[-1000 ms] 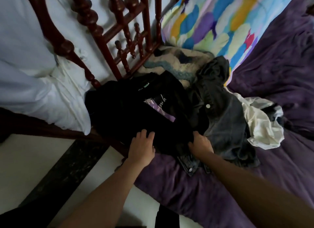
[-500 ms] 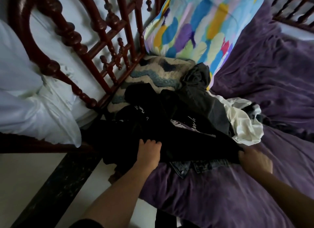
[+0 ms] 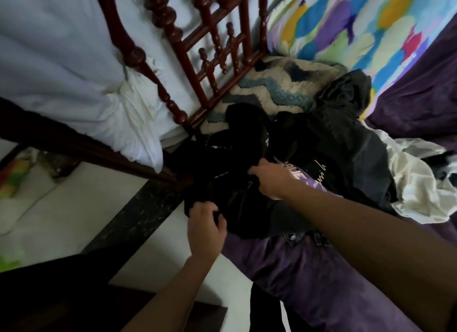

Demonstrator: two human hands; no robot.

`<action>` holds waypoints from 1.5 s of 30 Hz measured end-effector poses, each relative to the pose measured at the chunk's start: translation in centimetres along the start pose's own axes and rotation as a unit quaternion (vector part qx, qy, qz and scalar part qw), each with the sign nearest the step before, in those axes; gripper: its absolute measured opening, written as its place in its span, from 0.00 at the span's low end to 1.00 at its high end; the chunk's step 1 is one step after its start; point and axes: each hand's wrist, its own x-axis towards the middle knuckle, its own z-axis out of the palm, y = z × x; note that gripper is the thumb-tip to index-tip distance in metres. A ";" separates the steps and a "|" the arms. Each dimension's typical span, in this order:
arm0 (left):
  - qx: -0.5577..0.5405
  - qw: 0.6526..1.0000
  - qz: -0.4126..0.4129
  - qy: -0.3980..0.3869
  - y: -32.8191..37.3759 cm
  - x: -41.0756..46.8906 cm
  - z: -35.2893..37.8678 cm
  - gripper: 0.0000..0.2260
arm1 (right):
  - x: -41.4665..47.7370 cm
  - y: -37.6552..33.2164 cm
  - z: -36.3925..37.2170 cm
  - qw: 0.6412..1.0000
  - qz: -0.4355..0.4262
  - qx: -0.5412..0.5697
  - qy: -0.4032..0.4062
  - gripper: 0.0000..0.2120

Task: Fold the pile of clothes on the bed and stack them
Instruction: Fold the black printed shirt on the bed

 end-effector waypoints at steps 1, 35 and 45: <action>0.023 0.999 -0.012 0.042 -0.6 0.6 -0.2 0.17 | -0.3 0.3 0.6 1.000 0.006 0.002 0.001 0.22; -0.167 0.980 -0.098 0.051 -0.1 -5.6 -13.2 0.07 | -12.3 6.1 4.5 0.978 0.112 -0.110 -0.140 0.14; -0.143 0.950 0.269 0.075 11.7 -6.4 -30.0 0.15 | -10.3 -6.9 -13.8 0.966 -0.158 -0.082 0.186 0.34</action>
